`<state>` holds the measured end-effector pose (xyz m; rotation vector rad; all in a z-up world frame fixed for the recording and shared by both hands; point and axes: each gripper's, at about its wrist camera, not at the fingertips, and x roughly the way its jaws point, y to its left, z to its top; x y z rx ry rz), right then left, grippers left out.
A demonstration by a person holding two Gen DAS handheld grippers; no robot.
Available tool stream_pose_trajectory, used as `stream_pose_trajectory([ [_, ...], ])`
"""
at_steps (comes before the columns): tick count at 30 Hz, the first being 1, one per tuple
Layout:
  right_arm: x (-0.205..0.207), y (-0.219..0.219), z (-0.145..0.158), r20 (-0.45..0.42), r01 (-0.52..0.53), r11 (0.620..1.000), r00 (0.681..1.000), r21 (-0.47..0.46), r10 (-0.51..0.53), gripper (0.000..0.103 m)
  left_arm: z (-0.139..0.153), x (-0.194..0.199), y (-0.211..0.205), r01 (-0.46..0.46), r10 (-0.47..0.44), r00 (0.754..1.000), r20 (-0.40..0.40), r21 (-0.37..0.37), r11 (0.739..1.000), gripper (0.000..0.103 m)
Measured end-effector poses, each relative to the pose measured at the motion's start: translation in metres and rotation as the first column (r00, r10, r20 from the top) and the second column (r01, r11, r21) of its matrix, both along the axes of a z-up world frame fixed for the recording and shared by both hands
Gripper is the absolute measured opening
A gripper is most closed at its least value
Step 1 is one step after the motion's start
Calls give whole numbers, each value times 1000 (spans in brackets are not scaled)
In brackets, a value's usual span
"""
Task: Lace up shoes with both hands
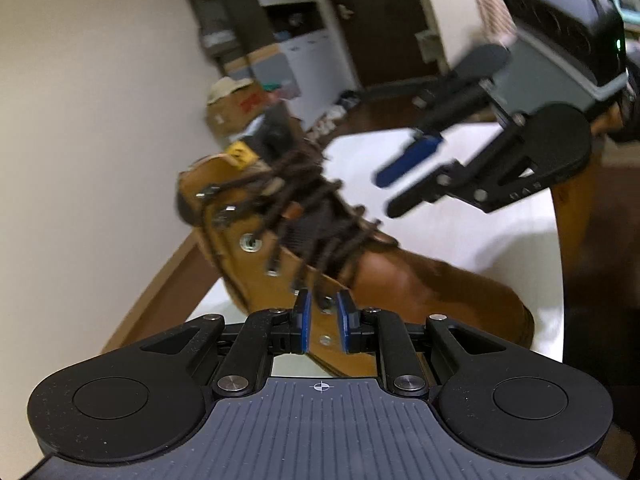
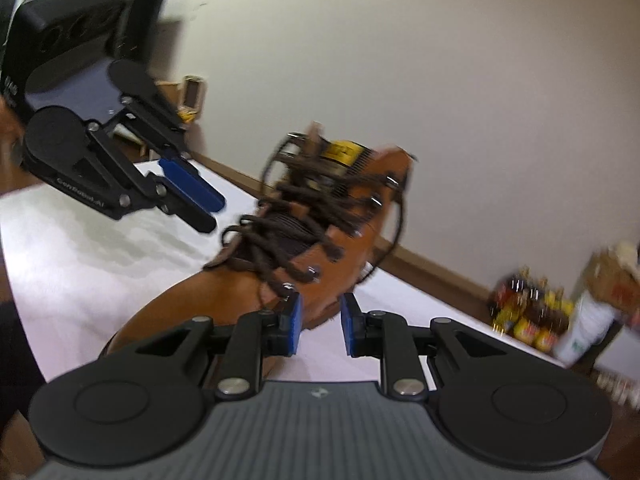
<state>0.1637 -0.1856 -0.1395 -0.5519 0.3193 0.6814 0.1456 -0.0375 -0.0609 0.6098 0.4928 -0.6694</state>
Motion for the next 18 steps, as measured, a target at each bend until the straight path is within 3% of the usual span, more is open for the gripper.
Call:
stream_pose_trajectory([
  [5, -8, 22, -5, 135, -39, 984, 989, -172, 63, 22, -3, 6, -4, -16, 17, 1000, 18, -3, 1000, 17],
  [18, -11, 33, -9, 221, -84, 950, 963, -302, 155, 19, -7, 13, -8, -9, 9, 1000, 21, -2, 1000, 16],
])
